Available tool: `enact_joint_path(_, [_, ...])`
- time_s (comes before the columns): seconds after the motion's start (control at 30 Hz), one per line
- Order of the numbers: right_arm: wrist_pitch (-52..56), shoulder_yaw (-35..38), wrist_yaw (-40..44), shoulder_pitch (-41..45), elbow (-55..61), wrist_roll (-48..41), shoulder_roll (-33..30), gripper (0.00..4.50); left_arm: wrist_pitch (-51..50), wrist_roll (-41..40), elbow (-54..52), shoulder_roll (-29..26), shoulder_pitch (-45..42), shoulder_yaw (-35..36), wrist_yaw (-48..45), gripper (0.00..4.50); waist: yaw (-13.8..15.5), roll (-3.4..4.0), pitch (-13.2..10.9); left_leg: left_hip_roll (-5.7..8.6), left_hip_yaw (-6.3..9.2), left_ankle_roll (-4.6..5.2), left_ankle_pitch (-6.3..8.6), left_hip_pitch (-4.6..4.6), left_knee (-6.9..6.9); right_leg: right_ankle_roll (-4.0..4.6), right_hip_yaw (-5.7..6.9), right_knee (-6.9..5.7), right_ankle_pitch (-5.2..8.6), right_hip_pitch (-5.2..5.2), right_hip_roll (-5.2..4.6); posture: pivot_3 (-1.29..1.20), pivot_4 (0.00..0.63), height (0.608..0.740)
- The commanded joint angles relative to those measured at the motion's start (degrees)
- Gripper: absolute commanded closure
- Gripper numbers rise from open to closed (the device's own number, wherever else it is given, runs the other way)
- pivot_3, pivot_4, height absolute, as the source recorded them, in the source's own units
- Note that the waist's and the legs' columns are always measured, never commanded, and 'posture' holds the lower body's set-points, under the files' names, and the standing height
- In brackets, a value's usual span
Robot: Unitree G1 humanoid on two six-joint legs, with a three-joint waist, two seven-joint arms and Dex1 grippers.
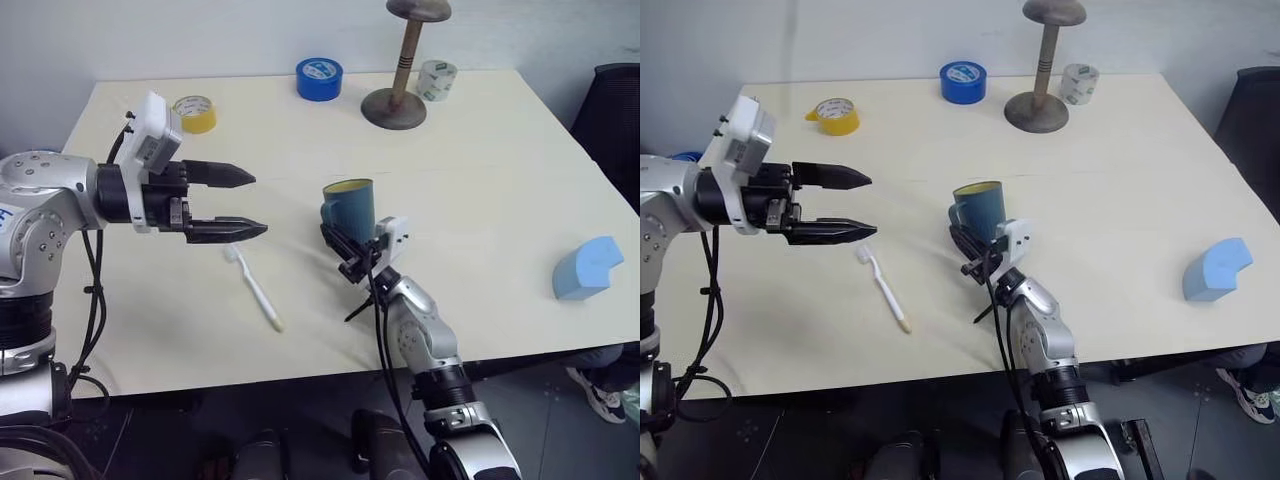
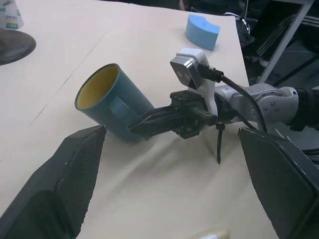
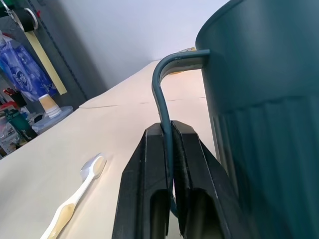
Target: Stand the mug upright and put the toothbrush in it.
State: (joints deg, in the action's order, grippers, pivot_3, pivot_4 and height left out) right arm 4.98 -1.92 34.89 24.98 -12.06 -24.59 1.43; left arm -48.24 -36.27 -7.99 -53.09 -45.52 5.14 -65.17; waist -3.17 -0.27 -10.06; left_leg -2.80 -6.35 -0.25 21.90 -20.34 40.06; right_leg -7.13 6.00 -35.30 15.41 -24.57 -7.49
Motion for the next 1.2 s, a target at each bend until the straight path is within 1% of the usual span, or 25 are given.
enact_joint_path(0.03, [0.07, -1.41, 1.01, -3.00, 4.73, 0.89, -1.13, 3.42, 2.21, 1.20, 1.11, -0.27, -1.41, -0.73, -0.73, 0.00, 0.05, 0.00, 0.00, 0.00, 0.00, 0.00, 0.00, 0.00, 0.00, 0.00, 0.00, 0.01, 0.00, 0.00, 0.00, 0.00, 0.150, 0.740])
enact_joint_path(0.2, [2.29, -3.24, 0.92, -7.16, 10.57, 1.47, -3.07, 1.75, 4.03, 2.10, 3.12, 0.84, -2.42, -2.32, -1.66, 0.00, 0.09, 0.00, 0.00, 0.00, -0.02, 0.00, 0.00, -0.01, 0.01, 0.00, -0.01, 0.01, 0.00, -0.01, -0.01, 0.00, 0.150, 0.740])
enact_joint_path(0.33, [5.85, -5.14, -0.54, -10.20, 16.05, 4.13, -6.32, 0.25, 4.98, 2.60, 4.33, 1.86, -2.88, -3.55, -2.13, 0.00, 0.18, 0.00, 0.00, 0.00, -0.02, 0.00, 0.00, -0.01, 0.01, 0.01, -0.02, 0.01, 0.00, -0.01, -0.01, 0.00, 0.150, 0.740])
enact_joint_path(0.37, [7.86, -5.58, -0.89, -11.24, 18.47, 4.40, -7.67, 0.04, 4.81, 2.54, 4.29, 2.02, -2.65, -3.72, -2.15, 0.00, 0.27, 0.00, 0.00, 0.00, -0.02, 0.00, 0.00, -0.01, 0.01, 0.01, -0.02, 0.01, 0.00, -0.01, -0.01, 0.00, 0.150, 0.740])
enact_joint_path(0.4, [9.36, -5.83, -1.16, -11.93, 20.19, 4.49, -8.56, 0.04, 4.65, 2.53, 4.23, 2.15, -2.47, -3.78, -2.19, 0.00, 0.40, 0.00, 0.00, 0.00, -0.02, 0.00, 0.00, -0.02, 0.01, 0.01, -0.02, 0.01, 0.00, -0.01, -0.02, 0.00, 0.150, 0.740])
enact_joint_path(0.47, [14.78, -6.47, -1.81, -14.55, 26.09, 5.22, -12.68, 0.04, 3.21, 2.32, 3.02, 1.99, -0.91, -3.80, -1.71, 0.00, 0.62, 0.00, 0.00, 0.00, -0.01, 0.00, 0.00, -0.03, 0.02, 0.01, -0.02, 0.03, 0.00, -0.01, -0.02, 0.00, 0.150, 0.740])
enact_joint_path(0.57, [21.50, -5.48, -1.65, -18.85, 35.48, 5.50, -20.53, 0.04, -0.32, 1.01, -1.13, 1.26, 3.24, -2.42, 0.47, 0.00, 1.26, 0.01, -0.01, 0.01, -0.03, 0.01, 0.00, -0.03, 0.02, 0.01, -0.03, 0.06, 0.00, -0.01, -0.03, 0.00, 0.150, 0.740])
enact_joint_path(0.6, [23.90, -4.40, -1.68, -20.11, 38.51, 5.34, -23.37, 0.04, -2.09, 0.87, -2.78, 1.09, 4.87, -1.78, 2.30, 0.00, 1.40, 0.01, -0.01, 0.00, -0.06, 0.01, 0.01, -0.02, 0.01, 0.01, -0.07, 0.11, 0.00, -0.01, -0.03, 0.00, 0.150, 0.740])
enact_joint_path(0.67, [29.63, 0.85, -1.37, -22.43, 44.91, 0.87, -28.41, 0.04, -8.12, 0.80, -6.45, 1.36, 8.21, -0.20, 8.43, 0.00, 1.72, 0.00, -0.02, 0.00, -0.06, 0.02, 0.01, -0.06, 0.03, 0.01, -0.08, 0.17, 0.00, -0.01, -0.03, 0.00, 0.150, 0.740])
enact_joint_path(0.7, [32.47, 4.16, -1.18, -22.94, 47.84, -1.49, -30.92, 0.04, -12.49, 0.77, -8.44, 2.54, 9.63, 0.96, 12.97, 0.00, 1.82, -0.01, -0.03, 0.00, -0.05, 0.02, 0.01, -0.07, 0.04, 0.01, -0.08, 0.21, 0.00, 0.00, -0.02, 0.00, 0.150, 0.740])
enact_joint_path(0.77, [37.85, 11.03, -0.61, -22.18, 52.40, -7.35, -35.48, 0.04, -22.59, -0.45, -12.87, 7.25, 11.52, 4.71, 22.23, 0.00, 2.14, -0.02, -0.03, 0.01, -0.04, 0.04, 0.02, -0.09, 0.09, 0.00, -0.13, 0.21, 0.00, 0.01, -0.04, 0.00, 0.150, 0.740])
enact_joint_path(0.83, [42.11, 15.67, -0.78, -20.18, 54.68, -12.74, -38.63, 0.04, -32.11, -1.80, -16.70, 12.83, 11.50, 8.79, 28.43, 0.00, 2.74, -0.10, -0.01, 0.02, -0.02, 0.08, 0.03, -0.08, 0.14, 0.00, -0.15, 0.23, 0.00, 0.06, -0.04, 0.00, 0.150, 0.740])
enact_joint_path(0.87, [44.71, 18.53, -0.10, -17.60, 55.45, -17.37, -41.27, 0.04, -37.88, -0.98, -18.29, 18.20, 11.22, 11.55, 33.29, 0.00, 3.05, -0.11, -0.01, 0.01, -0.03, 0.08, 0.04, -0.07, 0.15, 0.00, -0.15, 0.21, 0.00, 0.07, -0.04, 0.00, 0.150, 0.740])
enact_joint_path(0.9, [47.29, 21.03, 0.43, -14.82, 55.76, -22.19, -43.90, 0.04, -41.60, -0.98, -18.99, 23.20, 11.54, 13.86, 38.56, 0.00, 3.18, -0.11, -0.01, 0.01, -0.02, 0.09, 0.04, -0.06, 0.17, 0.00, -0.15, 0.22, 0.00, 0.10, -0.04, 0.00, 0.150, 0.740])
enact_joint_path(0.97, [51.01, 23.79, 0.54, -10.59, 55.48, -29.57, -47.63, 0.04, -44.26, -2.26, -19.93, 30.25, 12.46, 16.40, 46.85, 0.00, 3.46, -0.19, -0.04, 0.04, -0.02, 0.12, 0.04, -0.05, 0.20, 0.00, -0.20, 0.22, -0.01, 0.11, -0.06, 0.00, 0.150, 0.740])
enact_joint_path(1.0, [52.22, 24.28, 0.09, -9.23, 55.10, -32.08, -48.73, 0.04, -44.26, -3.47, -20.25, 32.26, 12.79, 16.91, 49.75, 0.00, 3.59, -0.27, -0.01, 0.04, 0.02, 0.12, 0.04, -0.06, 0.20, 0.00, -0.17, 0.20, -0.01, 0.12, -0.05, 0.00, 0.150, 0.740])
enact_joint_path(1.07, [54.21, 24.75, -0.75, -6.14, 53.30, -36.85, -50.71, 0.04, -44.26, -7.34, -20.18, 37.28, 13.19, 18.25, 58.43, 0.00, 3.95, -0.34, -0.03, 0.01, 0.14, 0.11, 0.04, -0.06, 0.18, 0.00, -0.10, 0.17, -0.01, 0.12, -0.04, 0.00, 0.150, 0.740])
enact_joint_path(1.13, [54.92, 24.33, -1.71, -4.79, 52.35, -38.70, -51.78, 0.04, -44.26, -10.94, -19.45, 39.37, 13.17, 19.51, 66.56, 0.00, 4.39, -0.36, -0.03, 0.01, 0.17, 0.11, 0.04, -0.08, 0.16, 0.00, -0.12, 0.20, -0.01, 0.12, -0.07, 0.00, 0.150, 0.740])
enact_joint_path(1.2, [54.84, 23.63, -2.09, -4.50, 52.21, -38.71, -52.74, 0.04, -44.26, -15.55, -18.72, 38.63, 12.66, 19.54, 72.28, 0.00, 4.54, -0.36, -0.03, 0.03, 0.19, 0.11, 0.04, -0.08, 0.17, 0.00, -0.14, 0.21, -0.01, 0.12, -0.10, 0.00, 0.150, 0.740])
